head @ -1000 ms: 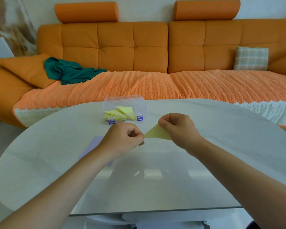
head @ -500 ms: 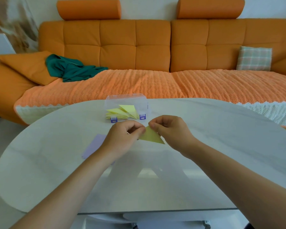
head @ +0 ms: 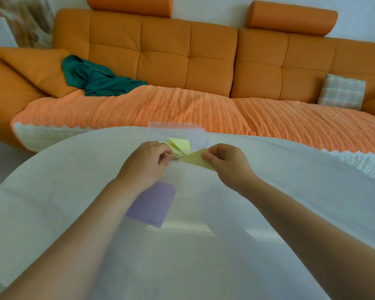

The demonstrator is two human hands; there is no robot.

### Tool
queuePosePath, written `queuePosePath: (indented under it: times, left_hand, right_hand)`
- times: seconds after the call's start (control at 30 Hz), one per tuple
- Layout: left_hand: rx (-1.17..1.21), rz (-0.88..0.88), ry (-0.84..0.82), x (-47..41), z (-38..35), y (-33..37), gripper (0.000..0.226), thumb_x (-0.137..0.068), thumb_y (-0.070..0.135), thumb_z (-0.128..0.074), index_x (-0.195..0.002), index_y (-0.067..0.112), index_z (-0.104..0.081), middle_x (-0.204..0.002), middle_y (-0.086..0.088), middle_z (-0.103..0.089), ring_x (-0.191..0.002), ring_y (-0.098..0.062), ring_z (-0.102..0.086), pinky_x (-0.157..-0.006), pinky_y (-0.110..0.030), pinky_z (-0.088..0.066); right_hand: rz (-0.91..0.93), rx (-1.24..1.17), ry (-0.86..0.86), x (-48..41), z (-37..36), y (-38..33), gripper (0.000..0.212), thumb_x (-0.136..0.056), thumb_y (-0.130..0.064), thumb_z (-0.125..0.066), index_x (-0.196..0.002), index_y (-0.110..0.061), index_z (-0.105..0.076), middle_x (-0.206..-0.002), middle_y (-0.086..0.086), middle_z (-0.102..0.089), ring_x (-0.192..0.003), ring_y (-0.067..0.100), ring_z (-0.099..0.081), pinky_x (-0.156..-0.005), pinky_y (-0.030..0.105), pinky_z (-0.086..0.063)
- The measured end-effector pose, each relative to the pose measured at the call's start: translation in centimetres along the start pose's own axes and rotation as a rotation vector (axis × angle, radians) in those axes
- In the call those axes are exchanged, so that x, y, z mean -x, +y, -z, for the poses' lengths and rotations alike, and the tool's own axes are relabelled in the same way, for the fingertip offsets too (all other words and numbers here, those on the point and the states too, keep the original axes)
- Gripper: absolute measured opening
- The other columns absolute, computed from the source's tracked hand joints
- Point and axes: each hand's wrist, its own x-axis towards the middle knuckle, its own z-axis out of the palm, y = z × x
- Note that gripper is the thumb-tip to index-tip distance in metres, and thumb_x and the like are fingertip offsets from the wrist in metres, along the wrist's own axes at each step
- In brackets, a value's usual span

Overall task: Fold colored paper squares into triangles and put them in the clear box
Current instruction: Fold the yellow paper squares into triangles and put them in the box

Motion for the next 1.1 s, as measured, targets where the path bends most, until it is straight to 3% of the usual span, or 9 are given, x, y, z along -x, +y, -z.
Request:
queuePosePath:
  times: [0.17,0.27,0.4,0.53,0.63,0.73,0.8,0.93,1.1]
  left_hand:
    - [-0.155,0.135,-0.043,-1.3,-0.8,-3.2,0.042,-0.095,0.027,-0.060,-0.136,0.026,-0.057,-0.142,-0.005,-0.039,-0.132,-0.026,-0.032,-0.102,-0.045,-0.043]
    - [-0.049,0.230,-0.115,-1.5,-1.3,-4.4,0.035,-0.098,0.034,-0.055,-0.132,0.025,-0.061,-0.156,-0.005,-0.028,-0.141,-0.026,-0.028,-0.111,-0.042,-0.036]
    - [0.063,0.245,-0.153,-1.5,-0.5,-5.2,0.023,-0.096,0.041,-0.058,-0.106,0.027,-0.073,-0.151,0.001,-0.035,-0.120,-0.017,-0.056,-0.098,-0.027,-0.040]
    - [0.029,0.232,-0.209,-1.5,0.7,-5.1,0.031,-0.091,0.050,-0.059,-0.082,0.026,-0.076,-0.132,0.012,-0.044,-0.105,-0.009,-0.056,-0.094,-0.033,-0.045]
    - [0.025,0.224,-0.217,-1.2,1.5,-4.9,0.035,-0.092,0.048,-0.060,-0.074,0.021,-0.073,-0.118,0.015,-0.048,-0.098,-0.008,-0.057,-0.090,-0.033,-0.047]
    - [0.081,0.247,-0.138,-1.1,2.1,-4.5,0.022,-0.093,0.038,-0.059,-0.081,0.020,-0.067,-0.107,0.008,-0.055,-0.088,-0.009,-0.058,-0.076,-0.031,-0.047]
    - [0.139,0.309,-0.070,-1.2,2.2,-4.3,0.011,-0.094,0.032,-0.059,-0.096,0.023,-0.063,-0.110,0.006,-0.055,-0.092,-0.011,-0.058,-0.074,-0.028,-0.044]
    - [0.279,0.463,-0.076,-1.4,1.9,-4.5,0.041,-0.092,0.022,-0.061,-0.132,0.020,-0.053,-0.125,0.002,-0.054,-0.102,-0.018,-0.059,-0.077,-0.028,-0.045]
    - [0.390,0.520,-0.136,-1.4,1.4,-5.1,0.051,-0.084,0.011,-0.060,-0.134,0.018,-0.056,-0.119,0.003,-0.060,-0.086,-0.022,-0.065,-0.082,-0.034,-0.056]
  right_hand:
    - [0.124,0.215,-0.104,-4.0,-2.5,-1.4,0.014,-0.100,-0.039,-0.054,-0.098,-0.027,-0.061,-0.103,-0.007,-0.066,-0.093,0.013,-0.060,-0.078,0.030,-0.046]
    - [0.097,0.301,-0.140,-5.5,-3.4,-1.1,0.013,-0.101,-0.041,-0.049,-0.097,-0.030,-0.055,-0.094,-0.007,-0.062,-0.091,0.019,-0.057,-0.078,0.034,-0.045]
    - [0.067,0.310,-0.105,-5.9,-3.6,-0.8,0.021,-0.100,-0.040,-0.049,-0.081,-0.032,-0.047,-0.075,-0.010,-0.055,-0.071,0.015,-0.053,-0.060,0.030,-0.036]
    - [0.022,0.254,-0.135,-5.6,-3.4,-1.6,0.017,-0.098,-0.036,-0.053,-0.084,-0.027,-0.055,-0.079,-0.003,-0.070,-0.057,0.003,-0.064,-0.053,0.022,-0.040]
    - [0.028,0.184,-0.137,-6.0,-3.4,-2.8,0.018,-0.096,-0.030,-0.059,-0.079,-0.022,-0.059,-0.071,-0.006,-0.068,-0.050,0.000,-0.058,-0.053,0.021,-0.039]
    - [0.028,0.079,-0.047,-7.7,-4.0,-4.4,0.015,-0.093,-0.027,-0.067,-0.080,-0.019,-0.065,-0.069,-0.006,-0.059,-0.058,0.008,-0.051,-0.054,0.023,-0.039]
    - [0.005,0.065,-0.022,-9.0,-4.7,-5.4,0.010,-0.092,-0.027,-0.070,-0.089,-0.018,-0.071,-0.075,-0.003,-0.062,-0.063,0.012,-0.054,-0.053,0.023,-0.042]
    - [-0.061,0.166,-0.063,-11.0,-6.5,-5.7,0.008,-0.087,-0.028,-0.077,-0.089,-0.021,-0.072,-0.078,-0.003,-0.066,-0.065,0.013,-0.058,-0.052,0.023,-0.043]
    - [-0.099,0.291,-0.188,-12.0,-7.8,-5.3,0.013,-0.085,-0.023,-0.079,-0.095,-0.016,-0.074,-0.073,-0.002,-0.066,-0.063,0.010,-0.061,-0.044,0.013,-0.042]
